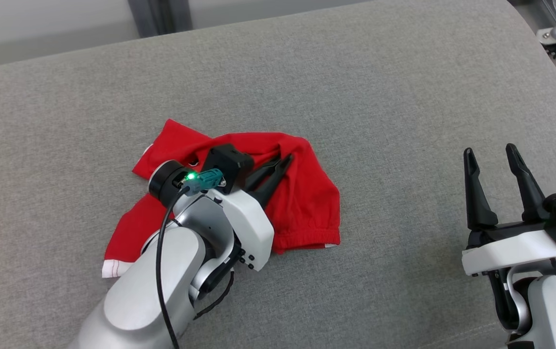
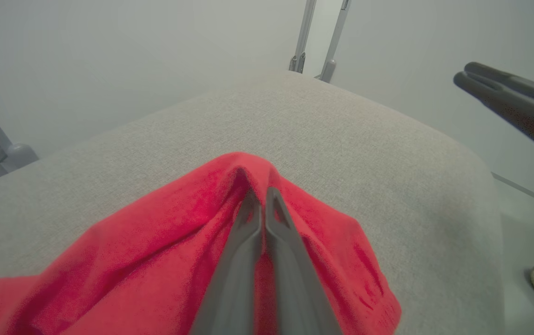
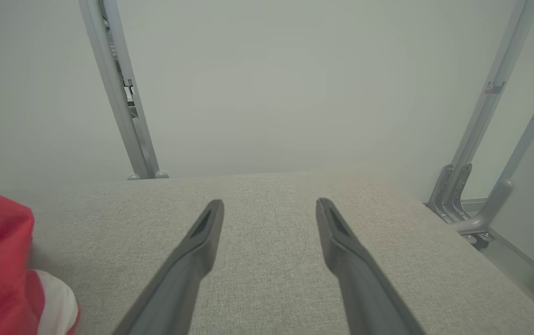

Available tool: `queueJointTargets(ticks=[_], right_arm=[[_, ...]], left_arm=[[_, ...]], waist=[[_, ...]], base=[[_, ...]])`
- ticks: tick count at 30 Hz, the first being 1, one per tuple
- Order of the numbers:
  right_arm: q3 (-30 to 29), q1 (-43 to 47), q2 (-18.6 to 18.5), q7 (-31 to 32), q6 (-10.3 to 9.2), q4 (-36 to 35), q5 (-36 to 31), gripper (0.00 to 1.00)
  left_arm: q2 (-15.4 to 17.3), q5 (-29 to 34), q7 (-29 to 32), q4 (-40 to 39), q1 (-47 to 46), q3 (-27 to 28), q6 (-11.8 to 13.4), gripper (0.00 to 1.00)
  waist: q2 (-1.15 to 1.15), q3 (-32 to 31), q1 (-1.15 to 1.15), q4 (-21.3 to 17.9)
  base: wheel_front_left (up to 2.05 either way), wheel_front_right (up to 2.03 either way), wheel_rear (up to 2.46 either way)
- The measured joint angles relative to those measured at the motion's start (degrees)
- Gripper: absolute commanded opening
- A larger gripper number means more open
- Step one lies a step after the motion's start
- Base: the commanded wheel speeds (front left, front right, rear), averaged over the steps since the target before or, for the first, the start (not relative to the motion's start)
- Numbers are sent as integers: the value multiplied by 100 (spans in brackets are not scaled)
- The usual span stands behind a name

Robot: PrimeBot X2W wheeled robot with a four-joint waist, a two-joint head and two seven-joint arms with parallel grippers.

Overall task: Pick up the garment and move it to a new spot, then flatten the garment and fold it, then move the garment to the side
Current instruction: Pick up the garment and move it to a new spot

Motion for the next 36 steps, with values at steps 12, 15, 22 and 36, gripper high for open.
queueJointTargets(ticks=[12, 15, 22, 36], right_arm=[[47, 0, 3, -101, 0, 313, 51, 100], [40, 13, 3, -99, 0, 323, 37, 100], [-20, 119, 3, -81, 0, 299, 7, 100], [75, 372, 7, 70, 0, 109, -66, 100]], left_arm=[[-112, 8, -680, 345, -148, 29, -64, 100], [36, -43, -788, 108, -23, 192, 60, 100], [377, -305, -1296, -389, 508, 969, 645, 100], [873, -570, -2350, -628, 1610, 2435, 1271, 100]], waist=[[0, -225, 0, 178], [0, -354, 0, 280], [0, -594, 0, 588], [0, -1029, 0, 1066]], base=[[0, 0, 0], [0, 0, 0], [0, 0, 0], [0, 0, 0]])
